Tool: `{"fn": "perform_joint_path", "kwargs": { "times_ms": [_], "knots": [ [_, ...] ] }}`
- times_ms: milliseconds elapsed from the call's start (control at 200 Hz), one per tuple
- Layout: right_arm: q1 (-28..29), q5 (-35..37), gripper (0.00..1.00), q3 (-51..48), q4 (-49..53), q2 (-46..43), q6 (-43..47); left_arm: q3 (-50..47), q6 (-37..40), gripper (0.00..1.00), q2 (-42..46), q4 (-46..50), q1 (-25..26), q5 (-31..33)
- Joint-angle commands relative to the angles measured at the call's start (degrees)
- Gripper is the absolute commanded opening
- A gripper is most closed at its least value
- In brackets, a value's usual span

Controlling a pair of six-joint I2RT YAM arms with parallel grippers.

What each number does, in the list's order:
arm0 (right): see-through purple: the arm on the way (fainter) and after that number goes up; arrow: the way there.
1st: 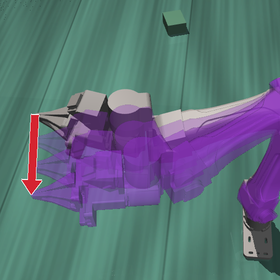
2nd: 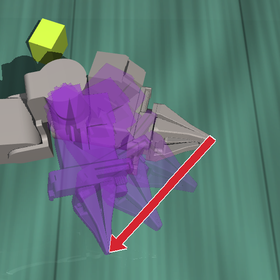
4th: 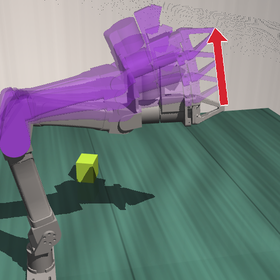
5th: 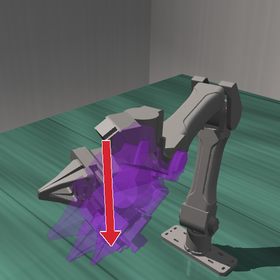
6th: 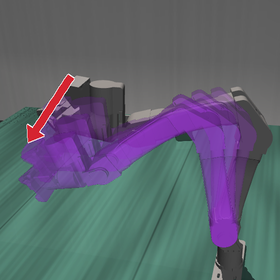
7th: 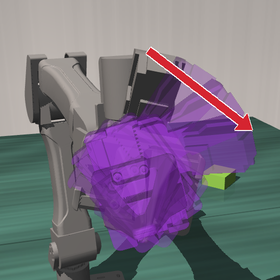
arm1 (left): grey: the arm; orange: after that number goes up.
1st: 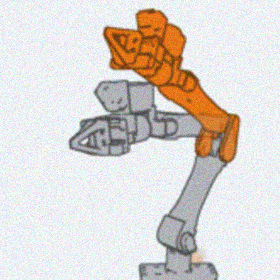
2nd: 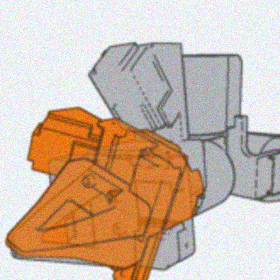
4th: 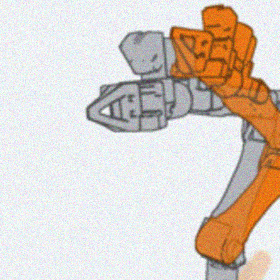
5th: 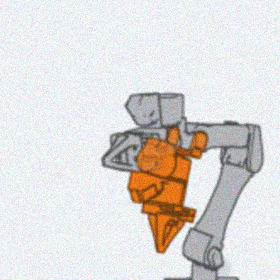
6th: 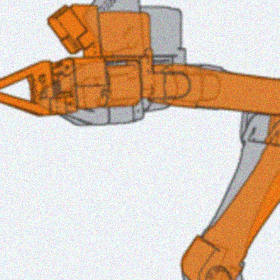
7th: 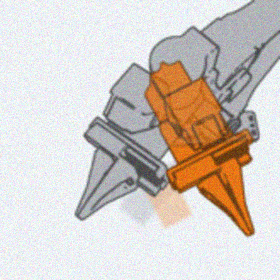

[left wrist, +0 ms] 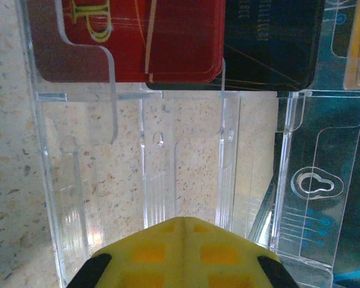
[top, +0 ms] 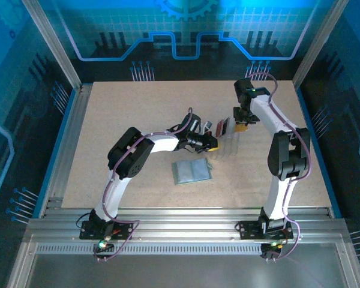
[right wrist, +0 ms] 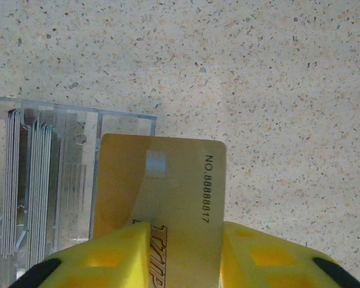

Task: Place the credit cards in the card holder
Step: Pick up the credit card from the storage box.

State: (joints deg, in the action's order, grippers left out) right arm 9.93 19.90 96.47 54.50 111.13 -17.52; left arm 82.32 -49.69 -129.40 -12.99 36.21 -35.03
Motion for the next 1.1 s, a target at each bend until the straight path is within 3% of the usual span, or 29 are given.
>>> {"fn": "perform_joint_path", "kwargs": {
  "times_ms": [0, 370, 635, 875, 1091],
  "knots": [
    [-1.06, 0.59, 0.31, 0.46, 2.28, -1.14, 0.1, -3.81, -0.49, 0.01, -5.77, 10.27, -1.21, 7.79],
    [-0.27, 1.63, 0.25, 1.27, 3.5, -2.32, 0.48, -4.19, -0.76, 0.01, -5.68, 9.78, -1.23, 7.79],
    [0.18, 1.85, 0.12, 2.24, 4.78, -2.49, 0.95, -4.46, -0.95, 0.01, -5.73, 9.49, -1.25, 7.9],
    [0.59, 2.73, 0.12, 3.07, 5.87, -2.15, 1.17, -4.63, -1.02, 0.01, -5.71, 9.22, -1.27, 7.8],
    [0.75, 1.84, 0.0, 3.75, 6.23, -2.32, 1.51, -4.67, -1.12, 0.01, -5.74, 9.03, -1.27, 7.85]
  ]
}}
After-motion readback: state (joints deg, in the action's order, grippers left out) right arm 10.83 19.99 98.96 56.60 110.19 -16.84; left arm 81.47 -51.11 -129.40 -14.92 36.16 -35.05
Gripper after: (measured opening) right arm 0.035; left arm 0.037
